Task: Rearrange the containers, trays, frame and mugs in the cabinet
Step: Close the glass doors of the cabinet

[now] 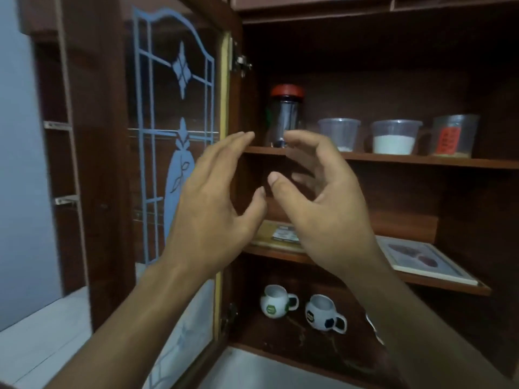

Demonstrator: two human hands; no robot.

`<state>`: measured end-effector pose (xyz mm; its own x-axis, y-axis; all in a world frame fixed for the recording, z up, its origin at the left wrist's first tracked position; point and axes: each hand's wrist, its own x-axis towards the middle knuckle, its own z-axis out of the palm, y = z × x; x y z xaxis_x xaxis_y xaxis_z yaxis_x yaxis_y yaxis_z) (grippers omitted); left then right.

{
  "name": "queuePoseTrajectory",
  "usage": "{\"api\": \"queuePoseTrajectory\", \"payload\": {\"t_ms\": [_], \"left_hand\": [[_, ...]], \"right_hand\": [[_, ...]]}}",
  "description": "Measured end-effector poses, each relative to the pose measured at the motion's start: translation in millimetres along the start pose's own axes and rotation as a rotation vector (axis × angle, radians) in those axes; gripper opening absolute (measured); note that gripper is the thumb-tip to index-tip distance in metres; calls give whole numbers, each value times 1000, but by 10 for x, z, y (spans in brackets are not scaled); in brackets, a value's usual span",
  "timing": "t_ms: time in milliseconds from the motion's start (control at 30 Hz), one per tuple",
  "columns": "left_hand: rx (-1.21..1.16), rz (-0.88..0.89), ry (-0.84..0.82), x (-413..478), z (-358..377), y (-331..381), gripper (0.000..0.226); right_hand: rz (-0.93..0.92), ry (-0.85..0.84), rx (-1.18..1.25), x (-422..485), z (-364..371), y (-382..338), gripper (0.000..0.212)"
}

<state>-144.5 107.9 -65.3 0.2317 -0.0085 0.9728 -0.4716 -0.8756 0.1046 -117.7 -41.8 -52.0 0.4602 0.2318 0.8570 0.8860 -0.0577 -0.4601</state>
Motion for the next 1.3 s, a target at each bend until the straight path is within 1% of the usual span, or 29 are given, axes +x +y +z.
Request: {"api": "queuePoseTrajectory", "payload": {"t_ms": [200, 333, 467, 533, 633, 733, 900, 1033, 1167, 1300], "left_hand": [[91, -76, 270, -22, -615, -223, 48], [272, -107, 331, -76, -925, -405, 44], [342, -126, 381, -95, -1117, -592, 38], [288, -167, 397, -79, -1177, -682, 34], [100, -297, 399, -48, -1219, -839, 29], [-22, -355, 307, -25, -1209, -987, 40], [-333, -443, 168, 34, -1158, -950, 44], [-345, -411, 146, 67, -1092, -954, 41], [-304, -419, 190, 55, -1038, -1007, 36], [-318, -450, 210, 43, -1039, -1004, 34]], "right_hand": [[-161, -78, 59, 350, 477, -183, 34], [-223, -133, 84, 528, 776, -329, 33], [-261, -181, 72, 622, 1087, -430, 35], [-266, -197, 87, 675, 1221, -473, 37], [-270, -214, 91, 768, 1398, -549, 41], [-282, -179, 90, 832, 1543, -605, 45], [-284, -131, 83, 840, 1665, -623, 53], [-276, -127, 52, 848, 1673, -614, 60], [-278, -136, 15, 842, 1658, -623, 64], [-288, -134, 5, 810, 1647, -667, 64]]}}
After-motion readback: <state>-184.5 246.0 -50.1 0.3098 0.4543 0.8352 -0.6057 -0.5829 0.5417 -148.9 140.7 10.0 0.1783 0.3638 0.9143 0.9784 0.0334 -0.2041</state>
